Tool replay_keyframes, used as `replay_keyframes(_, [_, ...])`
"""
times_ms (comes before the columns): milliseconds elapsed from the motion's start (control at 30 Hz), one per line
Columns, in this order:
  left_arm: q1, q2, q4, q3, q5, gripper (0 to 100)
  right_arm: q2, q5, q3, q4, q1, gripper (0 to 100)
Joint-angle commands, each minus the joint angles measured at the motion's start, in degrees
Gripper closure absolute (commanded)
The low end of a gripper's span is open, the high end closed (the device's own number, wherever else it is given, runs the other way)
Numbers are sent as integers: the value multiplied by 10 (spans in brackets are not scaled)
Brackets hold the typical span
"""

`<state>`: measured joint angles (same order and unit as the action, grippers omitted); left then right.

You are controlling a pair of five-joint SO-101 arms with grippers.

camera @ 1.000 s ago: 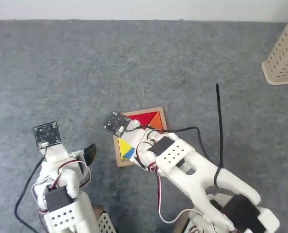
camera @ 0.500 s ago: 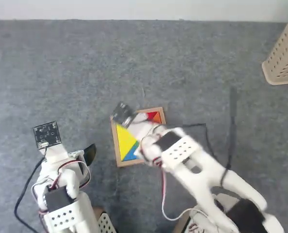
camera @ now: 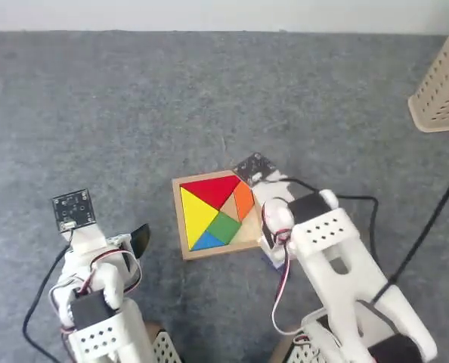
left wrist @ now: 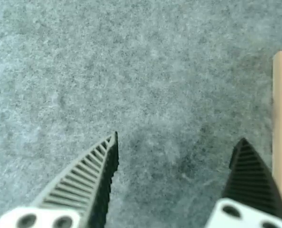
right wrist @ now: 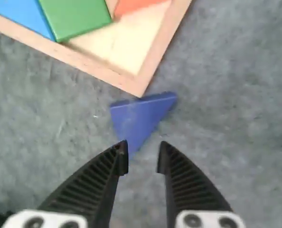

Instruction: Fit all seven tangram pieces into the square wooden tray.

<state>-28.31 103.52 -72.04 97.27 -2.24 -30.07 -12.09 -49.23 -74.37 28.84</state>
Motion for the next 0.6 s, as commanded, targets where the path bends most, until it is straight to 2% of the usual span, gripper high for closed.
replay_keyframes(0, [-3, 8, -4, -7, 1, 646, -21, 87, -22, 48, 43, 808])
replay_keyframes(133, [-3, 8, -4, -7, 1, 646, -20, 139, -61, 95, 98, 764])
replay_keyframes(367, [-3, 8, -4, -7, 1, 646, 42, 234, -65, 155, 99, 761])
replay_keyframes(567, [-3, 8, -4, -7, 1, 646, 166, 257, -19, 166, 98, 763])
